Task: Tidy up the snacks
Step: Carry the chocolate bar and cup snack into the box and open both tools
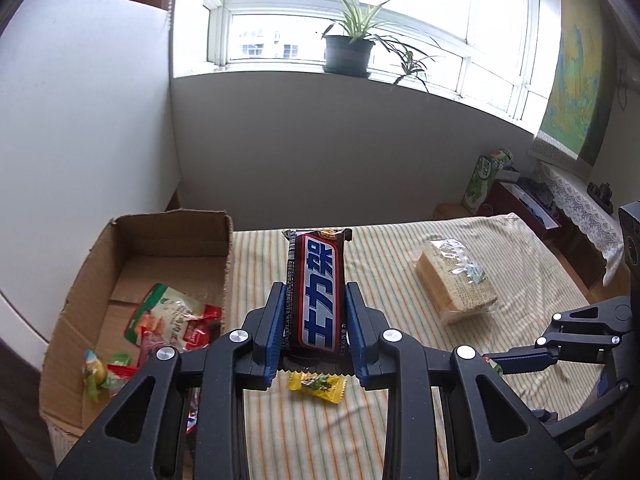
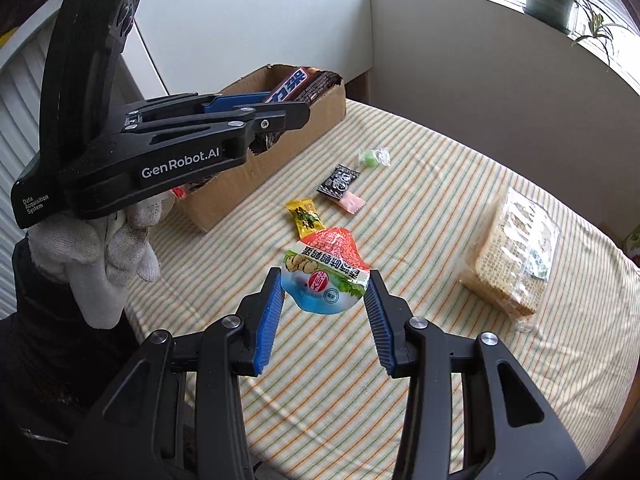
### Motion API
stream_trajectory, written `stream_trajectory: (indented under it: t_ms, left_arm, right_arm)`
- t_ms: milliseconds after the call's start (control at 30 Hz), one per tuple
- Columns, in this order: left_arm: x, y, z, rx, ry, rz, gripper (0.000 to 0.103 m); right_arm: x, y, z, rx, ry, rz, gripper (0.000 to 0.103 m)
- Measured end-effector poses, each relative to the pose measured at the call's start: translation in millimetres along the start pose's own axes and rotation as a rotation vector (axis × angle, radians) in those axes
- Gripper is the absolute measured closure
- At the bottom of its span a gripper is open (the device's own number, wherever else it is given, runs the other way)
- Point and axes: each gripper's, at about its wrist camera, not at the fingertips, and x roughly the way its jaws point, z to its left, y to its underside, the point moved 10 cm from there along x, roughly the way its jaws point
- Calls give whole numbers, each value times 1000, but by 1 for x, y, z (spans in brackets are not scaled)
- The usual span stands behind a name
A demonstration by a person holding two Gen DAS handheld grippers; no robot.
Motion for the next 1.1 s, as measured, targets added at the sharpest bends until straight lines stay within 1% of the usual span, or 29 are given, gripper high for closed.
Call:
stream_trajectory:
  t_ms: [67,167,300,367,500,633,733,833,967,1100]
  left_arm:
    - [-8,0,12,-38,-7,-15,76]
    - [-18,0,32,-67,-28,-37,76]
    - [-24,3,62,-115,-63,-46,76]
    - [-28,5,78,-144,-69,-49,76]
    - [-28,14,105,-177,-112,-38,76]
    - [-24,26,128,-201,-147,-10,76]
    - [-22,33,138,-213,-158,4,76]
    - [-22,36,143,-211,-168,9,76]
    - [-22,39,149,-223,-174,13,76]
    - [-21,39,153,-213,-199,14,76]
  right_arm:
    - [0,-8,9,-12,-9,-11,60]
    - [2,-22,22,-26,-26,-26,60]
    - [10,-41,41,-57,-45,-38,60]
    - [11,-51,47,-72,-47,-46,60]
    - [20,-75,57,-88,-52,-59,60]
    - [37,-105,60,-95,-37,-70,60]
    - [51,-124,63,-81,-62,-64,60]
    - [67,-140,64,-83,-55,-62,60]
    - [87,-152,65,-87,-49,-50,60]
    - [100,-158,67,-88,-51,-38,59]
